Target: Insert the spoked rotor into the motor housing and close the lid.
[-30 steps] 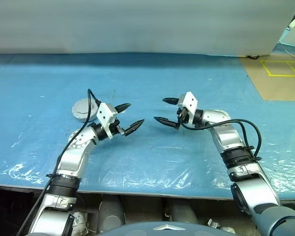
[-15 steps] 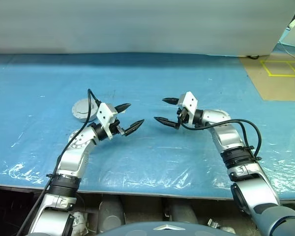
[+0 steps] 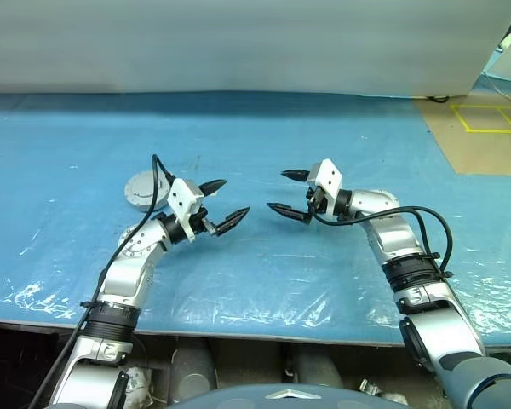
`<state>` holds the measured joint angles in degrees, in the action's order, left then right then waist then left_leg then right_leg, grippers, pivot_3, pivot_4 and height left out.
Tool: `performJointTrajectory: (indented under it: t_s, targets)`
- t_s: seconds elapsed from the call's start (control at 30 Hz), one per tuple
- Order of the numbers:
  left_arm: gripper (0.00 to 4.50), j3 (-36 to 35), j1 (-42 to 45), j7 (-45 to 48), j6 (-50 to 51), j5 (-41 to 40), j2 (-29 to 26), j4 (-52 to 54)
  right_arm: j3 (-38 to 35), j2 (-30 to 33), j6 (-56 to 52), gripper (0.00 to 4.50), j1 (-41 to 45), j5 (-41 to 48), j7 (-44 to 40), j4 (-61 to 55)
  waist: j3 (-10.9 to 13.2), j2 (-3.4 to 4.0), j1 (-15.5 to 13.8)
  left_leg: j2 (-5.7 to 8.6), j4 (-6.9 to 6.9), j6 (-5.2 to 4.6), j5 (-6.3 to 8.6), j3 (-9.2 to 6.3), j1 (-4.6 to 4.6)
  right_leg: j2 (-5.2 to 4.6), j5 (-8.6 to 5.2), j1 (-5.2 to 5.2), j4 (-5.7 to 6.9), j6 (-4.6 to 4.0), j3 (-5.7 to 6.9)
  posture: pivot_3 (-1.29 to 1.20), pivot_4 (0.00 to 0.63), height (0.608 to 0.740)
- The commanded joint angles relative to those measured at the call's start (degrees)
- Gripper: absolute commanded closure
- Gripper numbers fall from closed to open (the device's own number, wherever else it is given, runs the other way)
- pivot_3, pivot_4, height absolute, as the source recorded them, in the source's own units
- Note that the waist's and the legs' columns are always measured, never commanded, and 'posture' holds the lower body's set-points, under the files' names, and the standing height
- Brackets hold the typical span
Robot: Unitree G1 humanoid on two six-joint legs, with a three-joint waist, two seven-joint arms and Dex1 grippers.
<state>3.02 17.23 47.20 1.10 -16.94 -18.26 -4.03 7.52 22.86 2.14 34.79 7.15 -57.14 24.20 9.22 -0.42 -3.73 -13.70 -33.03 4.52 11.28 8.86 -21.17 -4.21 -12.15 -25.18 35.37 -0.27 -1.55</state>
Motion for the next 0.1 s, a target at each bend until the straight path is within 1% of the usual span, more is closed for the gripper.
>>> performJointTrajectory:
  t_s: [0.03, 0.1]
  targets:
    - [0.02, 0.1, 0.5, 0.2, -0.8, 0.0, -0.1, 0.9, -0.1, 0.0, 1.3, 0.00, 1.2, 0.1, -0.2, -0.5, 0.0, 0.00, 0.0, 0.00, 0.00, 0.00, 0.00, 0.00, 0.00, 0.00, 0.00, 0.00, 0.00, 0.00, 0.00, 0.00, 0.150, 0.740]
    - [0.02, 0.1, 0.5, 0.2, -0.8, 0.0, -0.1, 0.9, -0.2, -0.1, 1.3, 0.00, 1.1, 0.0, -0.2, -0.6, 0.0, 0.00, 0.0, 0.00, 0.00, 0.00, 0.00, 0.00, 0.00, 0.00, 0.00, 0.00, 0.00, 0.00, 0.00, 0.00, 0.150, 0.740]
